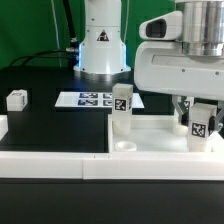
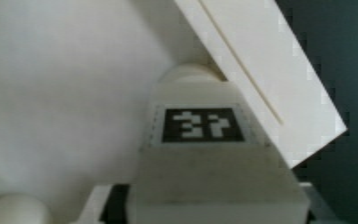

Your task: Assemble square table

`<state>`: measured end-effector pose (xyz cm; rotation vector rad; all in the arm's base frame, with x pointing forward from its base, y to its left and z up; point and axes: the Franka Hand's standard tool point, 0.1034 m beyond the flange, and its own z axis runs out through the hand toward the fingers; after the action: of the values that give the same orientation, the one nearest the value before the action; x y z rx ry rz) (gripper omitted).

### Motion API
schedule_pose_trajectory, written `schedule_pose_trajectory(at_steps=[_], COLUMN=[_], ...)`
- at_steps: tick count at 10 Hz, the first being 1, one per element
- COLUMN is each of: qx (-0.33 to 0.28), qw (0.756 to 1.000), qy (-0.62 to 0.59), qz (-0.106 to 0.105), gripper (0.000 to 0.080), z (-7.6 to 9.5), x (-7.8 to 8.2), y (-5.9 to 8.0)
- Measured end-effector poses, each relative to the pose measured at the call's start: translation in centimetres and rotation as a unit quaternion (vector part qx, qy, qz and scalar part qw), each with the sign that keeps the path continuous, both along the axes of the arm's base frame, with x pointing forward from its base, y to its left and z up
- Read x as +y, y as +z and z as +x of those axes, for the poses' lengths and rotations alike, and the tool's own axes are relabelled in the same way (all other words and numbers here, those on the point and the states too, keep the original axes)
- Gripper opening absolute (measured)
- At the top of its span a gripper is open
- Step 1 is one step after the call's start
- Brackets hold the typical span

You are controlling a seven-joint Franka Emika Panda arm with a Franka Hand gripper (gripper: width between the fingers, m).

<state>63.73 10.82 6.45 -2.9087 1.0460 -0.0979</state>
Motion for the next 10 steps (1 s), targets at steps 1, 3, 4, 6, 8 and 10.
schedule_pose_trajectory(at_steps=[1,3,4,6,8,10], qx=[-0.007,-0.007,-0.007,-0.006,-0.002,0.009], qw=[1.000,1.000,1.000,1.000,0.996,0.972], qy=[-0.021,-0.015,-0.015,-0.025,-0.089,-0.233], qz=[0.001,0.000,0.000,0.001,0.007,0.013], gripper=[0.0290,0.0290,0.0290,0.0290,0.0290,0.0290], z=[-0.10,-0.11,-0.11,-0.12,-0.24,-0.55], x=[-0.02,-0.04,-0.03,-0.04,0.02,0.22], y=[0.01,0.04,0.04,0.03,0.00,-0.02])
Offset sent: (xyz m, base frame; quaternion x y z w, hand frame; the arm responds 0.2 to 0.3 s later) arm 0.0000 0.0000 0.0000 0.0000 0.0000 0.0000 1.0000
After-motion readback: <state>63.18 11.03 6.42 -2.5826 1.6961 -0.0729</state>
